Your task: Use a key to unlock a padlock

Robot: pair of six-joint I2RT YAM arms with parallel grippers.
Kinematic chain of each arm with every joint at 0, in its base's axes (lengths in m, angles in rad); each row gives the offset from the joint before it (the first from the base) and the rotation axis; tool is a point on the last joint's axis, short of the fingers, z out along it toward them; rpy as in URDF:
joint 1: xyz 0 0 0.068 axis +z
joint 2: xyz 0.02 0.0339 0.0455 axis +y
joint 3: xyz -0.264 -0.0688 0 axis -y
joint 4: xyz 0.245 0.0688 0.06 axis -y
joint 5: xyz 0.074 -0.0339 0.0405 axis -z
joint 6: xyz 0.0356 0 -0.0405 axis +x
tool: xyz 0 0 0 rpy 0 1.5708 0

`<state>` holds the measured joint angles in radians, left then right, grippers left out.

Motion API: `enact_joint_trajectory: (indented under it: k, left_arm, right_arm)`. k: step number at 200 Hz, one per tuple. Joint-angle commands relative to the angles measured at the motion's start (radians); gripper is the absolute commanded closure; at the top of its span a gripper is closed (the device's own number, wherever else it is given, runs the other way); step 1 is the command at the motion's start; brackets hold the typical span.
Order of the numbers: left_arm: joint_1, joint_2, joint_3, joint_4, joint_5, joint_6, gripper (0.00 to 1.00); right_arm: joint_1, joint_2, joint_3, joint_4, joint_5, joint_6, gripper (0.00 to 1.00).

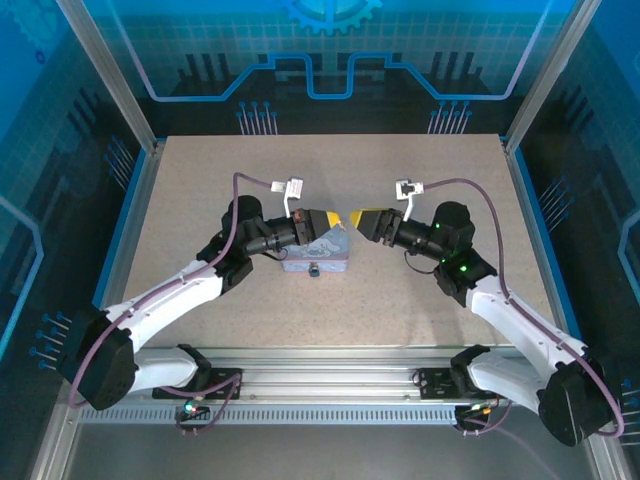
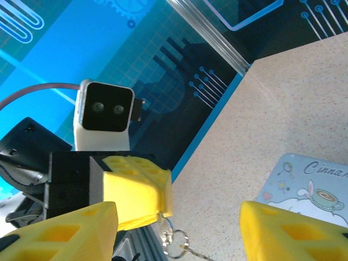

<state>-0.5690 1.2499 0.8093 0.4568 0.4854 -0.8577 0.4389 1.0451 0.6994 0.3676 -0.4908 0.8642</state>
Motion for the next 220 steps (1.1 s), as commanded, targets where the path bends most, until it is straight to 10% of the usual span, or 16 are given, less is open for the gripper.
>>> enact_joint_trajectory:
  k: [1, 220]
  left_arm:
    - [-0.006, -0.024, 0.001, 0.026, -0.015, 0.01, 1.0]
    - [-0.014, 0.008, -0.019, 0.105, -0.01, -0.031, 1.0]
  right_arm:
    - [-0.011, 0.003, -0.033, 0.064, -0.044, 0.029, 0.39]
    - [0.052, 0.088, 0.021, 0.177, -0.142, 0.045, 0.69]
